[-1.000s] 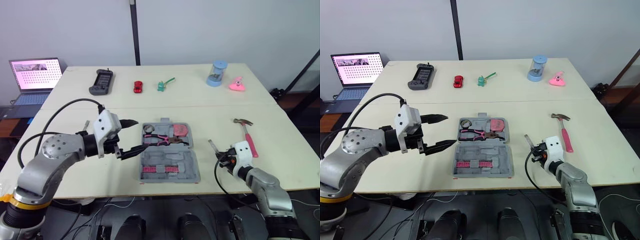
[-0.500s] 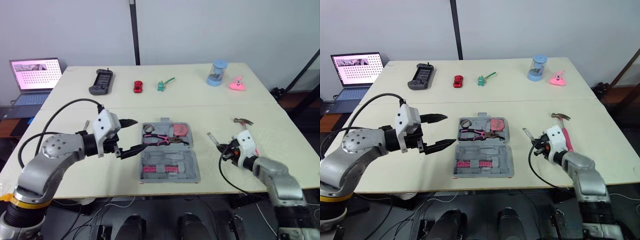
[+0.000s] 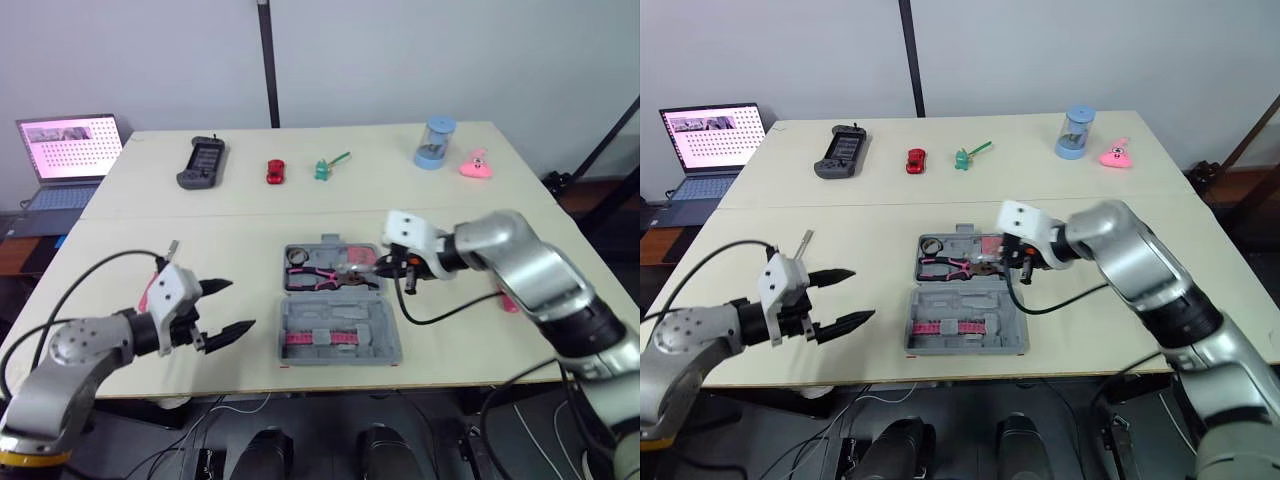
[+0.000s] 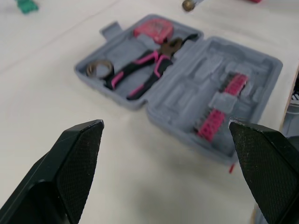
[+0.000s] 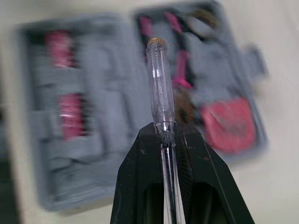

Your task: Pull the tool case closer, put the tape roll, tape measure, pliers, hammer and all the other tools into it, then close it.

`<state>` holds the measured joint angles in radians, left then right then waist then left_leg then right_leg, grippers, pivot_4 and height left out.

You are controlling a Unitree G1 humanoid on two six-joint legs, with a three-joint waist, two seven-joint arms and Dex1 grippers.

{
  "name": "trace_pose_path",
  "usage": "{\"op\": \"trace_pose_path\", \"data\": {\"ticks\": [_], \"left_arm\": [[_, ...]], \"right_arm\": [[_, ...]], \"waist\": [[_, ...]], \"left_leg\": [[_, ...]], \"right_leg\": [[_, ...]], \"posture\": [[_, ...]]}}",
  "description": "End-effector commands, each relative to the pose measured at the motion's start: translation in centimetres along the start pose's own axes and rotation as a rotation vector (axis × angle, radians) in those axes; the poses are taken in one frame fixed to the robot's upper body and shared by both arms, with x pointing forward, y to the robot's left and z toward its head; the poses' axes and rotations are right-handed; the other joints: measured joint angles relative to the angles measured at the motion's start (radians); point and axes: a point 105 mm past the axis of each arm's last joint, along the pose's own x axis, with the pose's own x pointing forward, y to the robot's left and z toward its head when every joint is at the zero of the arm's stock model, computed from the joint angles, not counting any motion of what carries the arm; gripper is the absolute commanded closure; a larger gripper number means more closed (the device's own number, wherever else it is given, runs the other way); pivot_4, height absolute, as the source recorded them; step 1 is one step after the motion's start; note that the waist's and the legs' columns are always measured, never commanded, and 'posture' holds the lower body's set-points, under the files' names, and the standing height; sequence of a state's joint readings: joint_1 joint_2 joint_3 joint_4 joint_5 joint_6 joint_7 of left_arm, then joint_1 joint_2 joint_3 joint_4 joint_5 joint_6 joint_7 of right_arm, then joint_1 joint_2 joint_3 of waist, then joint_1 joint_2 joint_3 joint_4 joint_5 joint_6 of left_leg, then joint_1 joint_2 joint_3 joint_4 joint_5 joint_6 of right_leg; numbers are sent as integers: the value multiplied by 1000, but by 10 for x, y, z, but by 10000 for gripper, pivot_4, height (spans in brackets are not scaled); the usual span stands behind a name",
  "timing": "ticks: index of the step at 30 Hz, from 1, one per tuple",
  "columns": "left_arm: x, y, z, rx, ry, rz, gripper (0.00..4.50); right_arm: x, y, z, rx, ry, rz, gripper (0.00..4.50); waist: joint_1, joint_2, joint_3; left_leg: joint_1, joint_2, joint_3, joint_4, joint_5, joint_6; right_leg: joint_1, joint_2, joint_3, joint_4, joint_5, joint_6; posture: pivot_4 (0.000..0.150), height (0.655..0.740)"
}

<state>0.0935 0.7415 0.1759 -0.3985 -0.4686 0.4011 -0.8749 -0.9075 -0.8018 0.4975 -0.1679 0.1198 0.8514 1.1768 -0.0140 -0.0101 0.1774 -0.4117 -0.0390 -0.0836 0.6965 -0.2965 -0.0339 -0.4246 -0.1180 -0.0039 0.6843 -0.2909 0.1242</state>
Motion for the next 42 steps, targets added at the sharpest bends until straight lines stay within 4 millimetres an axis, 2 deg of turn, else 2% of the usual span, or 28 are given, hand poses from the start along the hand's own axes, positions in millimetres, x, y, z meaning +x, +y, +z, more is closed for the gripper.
{"op": "trace_pose_path", "data": {"ticks": [1,4,8,14,20,36,42], "left_arm": [[-8,-1,6,42,-30,46,0],[-11,-6,0,21,-27,63,0],[-17,-9,-14,-18,-25,134,0],[-26,-17,-25,-38,-12,172,0],[-29,-20,-27,-44,-13,192,0],[-34,-10,-26,-14,7,216,0],[-31,-9,-28,-4,22,210,0]], "right_arm": [[9,3,5,-48,75,52,44487],[21,7,10,-82,107,89,44487],[56,8,11,-91,171,101,44487],[73,13,10,-97,210,116,44487],[89,18,12,-69,197,125,44487],[106,17,19,-23,153,87,44487],[104,9,22,-92,140,33,44487]], "waist": [[3,0,0],[1,0,0],[-5,0,0],[0,0,0],[-3,1,0],[-5,1,0],[-6,1,0]], "left_leg": [[0,0,-1,0,0,0],[-1,-1,0,0,0,0],[-1,-1,1,0,0,0],[-4,-1,0,0,0,-1],[-4,-1,-1,0,0,-1],[-4,-1,-1,0,0,-1],[-4,-1,-1,-1,0,-1]], "right_leg": [[0,0,-1,0,0,0],[0,-1,0,-1,0,0],[-2,-1,1,0,0,0],[-5,-1,1,0,0,0],[-5,-1,0,0,1,-1],[-6,0,0,1,1,-1],[-6,0,0,1,1,-1]], "posture": [[1500,6753],[1500,6753],[1500,6753],[1500,6753],[1500,6753],[1500,6753],[1500,6753]]}}
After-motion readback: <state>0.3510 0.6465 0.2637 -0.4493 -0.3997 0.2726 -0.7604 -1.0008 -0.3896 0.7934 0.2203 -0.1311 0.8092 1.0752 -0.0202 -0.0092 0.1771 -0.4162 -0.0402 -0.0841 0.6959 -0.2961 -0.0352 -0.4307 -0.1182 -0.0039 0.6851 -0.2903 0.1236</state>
